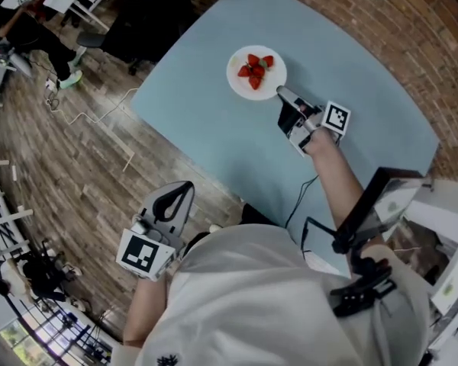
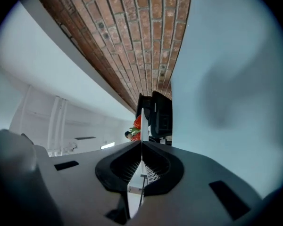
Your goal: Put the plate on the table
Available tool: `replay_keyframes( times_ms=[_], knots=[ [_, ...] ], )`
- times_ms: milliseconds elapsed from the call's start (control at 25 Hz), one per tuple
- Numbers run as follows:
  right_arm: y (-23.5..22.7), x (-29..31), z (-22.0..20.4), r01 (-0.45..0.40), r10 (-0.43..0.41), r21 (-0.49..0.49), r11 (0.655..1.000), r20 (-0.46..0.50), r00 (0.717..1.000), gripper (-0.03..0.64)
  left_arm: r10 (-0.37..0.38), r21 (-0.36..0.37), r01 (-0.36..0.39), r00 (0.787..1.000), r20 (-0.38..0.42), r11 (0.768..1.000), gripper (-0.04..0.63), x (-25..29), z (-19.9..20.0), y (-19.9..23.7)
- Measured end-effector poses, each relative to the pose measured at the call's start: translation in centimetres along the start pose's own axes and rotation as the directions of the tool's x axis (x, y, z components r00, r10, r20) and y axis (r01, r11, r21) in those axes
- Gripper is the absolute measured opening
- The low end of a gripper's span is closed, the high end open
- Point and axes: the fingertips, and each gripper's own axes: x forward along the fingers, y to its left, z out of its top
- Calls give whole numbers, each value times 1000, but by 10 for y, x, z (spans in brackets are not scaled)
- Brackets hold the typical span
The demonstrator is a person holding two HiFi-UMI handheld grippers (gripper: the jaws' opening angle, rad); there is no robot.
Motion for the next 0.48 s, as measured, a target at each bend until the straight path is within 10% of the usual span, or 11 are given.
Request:
replay_keyframes(
  times_ms=[480],
  knots=[
    [-107, 20, 58, 164, -173, 80, 983, 115, 978, 15, -40, 22, 41, 998, -39, 999, 3, 30, 10, -1]
  ],
)
